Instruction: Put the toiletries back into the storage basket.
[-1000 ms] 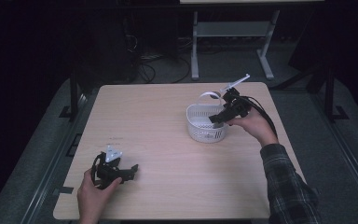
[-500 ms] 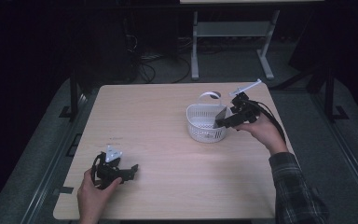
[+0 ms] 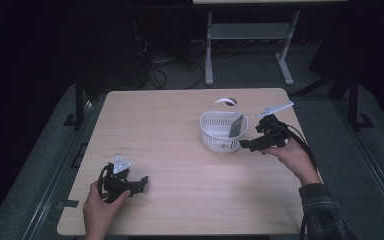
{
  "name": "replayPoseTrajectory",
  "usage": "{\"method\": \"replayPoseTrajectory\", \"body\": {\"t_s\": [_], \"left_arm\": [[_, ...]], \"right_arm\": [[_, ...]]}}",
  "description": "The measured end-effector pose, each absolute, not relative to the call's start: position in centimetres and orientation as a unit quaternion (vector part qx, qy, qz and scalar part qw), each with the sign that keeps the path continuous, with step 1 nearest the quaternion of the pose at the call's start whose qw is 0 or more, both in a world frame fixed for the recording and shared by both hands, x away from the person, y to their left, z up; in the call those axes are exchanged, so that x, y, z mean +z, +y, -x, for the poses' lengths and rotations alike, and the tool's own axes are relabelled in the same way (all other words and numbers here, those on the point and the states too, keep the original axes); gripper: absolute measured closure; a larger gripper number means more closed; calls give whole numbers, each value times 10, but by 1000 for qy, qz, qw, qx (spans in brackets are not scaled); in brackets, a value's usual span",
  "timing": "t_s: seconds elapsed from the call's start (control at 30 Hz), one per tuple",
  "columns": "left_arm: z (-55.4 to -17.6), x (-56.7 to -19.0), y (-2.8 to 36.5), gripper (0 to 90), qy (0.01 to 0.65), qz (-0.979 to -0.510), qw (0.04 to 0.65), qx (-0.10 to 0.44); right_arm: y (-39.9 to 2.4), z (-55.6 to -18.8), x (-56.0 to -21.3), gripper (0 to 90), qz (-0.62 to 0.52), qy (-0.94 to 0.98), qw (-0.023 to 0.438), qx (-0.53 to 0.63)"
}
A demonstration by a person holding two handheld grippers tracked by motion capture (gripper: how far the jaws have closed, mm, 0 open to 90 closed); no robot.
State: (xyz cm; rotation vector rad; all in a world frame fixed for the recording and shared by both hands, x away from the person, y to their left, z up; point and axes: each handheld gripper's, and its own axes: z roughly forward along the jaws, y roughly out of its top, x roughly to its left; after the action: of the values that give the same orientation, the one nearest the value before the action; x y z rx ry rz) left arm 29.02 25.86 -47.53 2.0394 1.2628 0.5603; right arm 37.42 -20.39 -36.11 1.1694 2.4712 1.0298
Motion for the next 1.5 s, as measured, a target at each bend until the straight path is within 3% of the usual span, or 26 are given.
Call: {"method": "replayPoseTrajectory", "body": {"t_s": [0.83, 1.5], "left_arm": [[-290, -475, 259, 127, 483, -781, 332, 214], [-290, -475, 259, 127, 483, -781, 333, 214]], "right_arm": [[-226, -307, -419, 113, -412, 840, 130, 329], [-239, -276, -457, 107, -446, 831, 150, 298]]}}
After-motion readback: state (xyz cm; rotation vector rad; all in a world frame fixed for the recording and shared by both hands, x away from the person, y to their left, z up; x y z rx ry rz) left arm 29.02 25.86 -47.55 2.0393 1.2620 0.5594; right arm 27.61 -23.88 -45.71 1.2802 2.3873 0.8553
